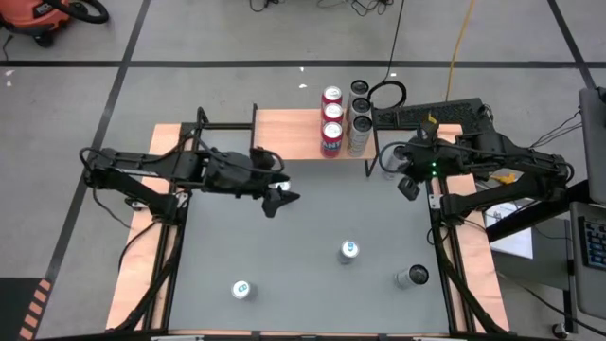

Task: Place canned beverage on shelf
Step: Put the middle blue can on the shelf

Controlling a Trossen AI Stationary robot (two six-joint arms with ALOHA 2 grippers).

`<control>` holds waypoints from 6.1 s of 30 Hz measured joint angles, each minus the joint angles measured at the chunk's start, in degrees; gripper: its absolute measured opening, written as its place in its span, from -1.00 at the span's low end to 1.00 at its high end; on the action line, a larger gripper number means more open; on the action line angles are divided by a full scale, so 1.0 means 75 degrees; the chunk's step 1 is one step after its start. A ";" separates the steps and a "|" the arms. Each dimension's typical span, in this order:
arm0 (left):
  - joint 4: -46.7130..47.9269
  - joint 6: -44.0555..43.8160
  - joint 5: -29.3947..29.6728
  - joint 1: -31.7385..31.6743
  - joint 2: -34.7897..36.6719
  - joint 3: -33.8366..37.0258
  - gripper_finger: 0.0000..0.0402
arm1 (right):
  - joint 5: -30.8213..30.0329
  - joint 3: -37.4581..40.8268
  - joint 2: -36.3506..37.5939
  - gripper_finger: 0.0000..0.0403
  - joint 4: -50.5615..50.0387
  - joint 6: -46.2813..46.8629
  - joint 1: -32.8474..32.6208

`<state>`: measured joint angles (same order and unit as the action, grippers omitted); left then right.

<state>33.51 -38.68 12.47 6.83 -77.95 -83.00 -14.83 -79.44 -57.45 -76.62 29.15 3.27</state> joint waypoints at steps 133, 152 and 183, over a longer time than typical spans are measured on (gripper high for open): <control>0.2227 -0.1551 0.1268 0.1172 -0.1049 -0.0003 0.68 | 0.3591 -0.0200 -0.5150 -0.04 0.2850 -0.2611 -0.2683; 0.0417 0.0556 0.0577 0.1457 -0.1049 -0.0003 0.68 | 0.4210 -0.0471 -0.3608 -0.05 0.2794 -0.2524 -0.1830; -0.1978 0.2217 -0.0280 0.0246 -0.1290 -0.0012 0.85 | 0.4192 -0.2591 -0.3617 -0.05 0.3400 -0.2654 -0.0553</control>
<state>18.68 -22.06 10.37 8.67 -87.63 -83.09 16.61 -98.87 -84.58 -51.12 9.25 -0.88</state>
